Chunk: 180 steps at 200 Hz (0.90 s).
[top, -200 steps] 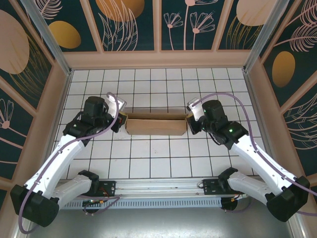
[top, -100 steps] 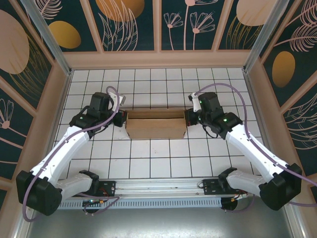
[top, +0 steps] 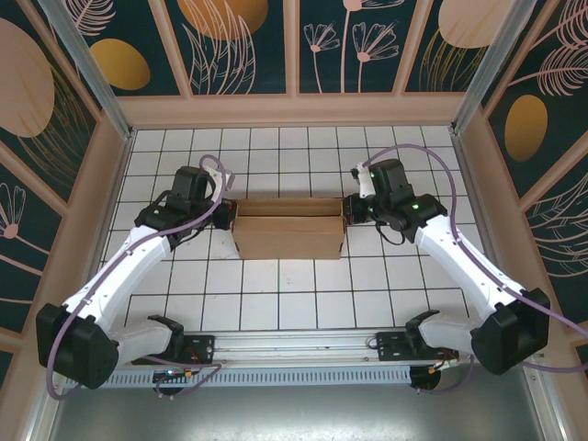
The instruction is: Fold the paper box
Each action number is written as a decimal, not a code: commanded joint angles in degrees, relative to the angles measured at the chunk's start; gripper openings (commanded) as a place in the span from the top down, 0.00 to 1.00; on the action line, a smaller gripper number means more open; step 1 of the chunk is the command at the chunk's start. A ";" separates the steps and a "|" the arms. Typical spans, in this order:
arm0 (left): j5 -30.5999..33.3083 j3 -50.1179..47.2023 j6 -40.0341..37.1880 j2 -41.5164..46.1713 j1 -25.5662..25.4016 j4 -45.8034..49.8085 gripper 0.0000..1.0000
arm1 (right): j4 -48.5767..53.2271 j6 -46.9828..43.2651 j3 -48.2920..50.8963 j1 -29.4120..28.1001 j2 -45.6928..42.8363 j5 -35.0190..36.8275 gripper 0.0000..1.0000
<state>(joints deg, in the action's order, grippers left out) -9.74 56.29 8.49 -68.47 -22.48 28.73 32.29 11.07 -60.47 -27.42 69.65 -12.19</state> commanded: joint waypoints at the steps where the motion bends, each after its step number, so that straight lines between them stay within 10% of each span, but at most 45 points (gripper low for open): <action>1: -0.37 1.16 0.68 -1.03 -0.67 2.04 1.00 | 2.67 1.04 -1.33 0.18 0.58 -4.05 1.00; 77: 0.15 0.82 -0.84 -0.66 -1.60 1.90 1.00 | 0.31 -1.33 -4.21 -1.04 -3.05 7.41 0.63; 180: 1.13 2.18 -0.59 -1.34 -2.04 3.40 1.00 | -9.01 6.42 -1.89 -26.06 5.57 10.90 0.92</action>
<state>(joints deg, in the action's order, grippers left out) -9.32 57.01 8.43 -69.10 -24.03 29.19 28.47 13.56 -64.73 -50.78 72.01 -2.94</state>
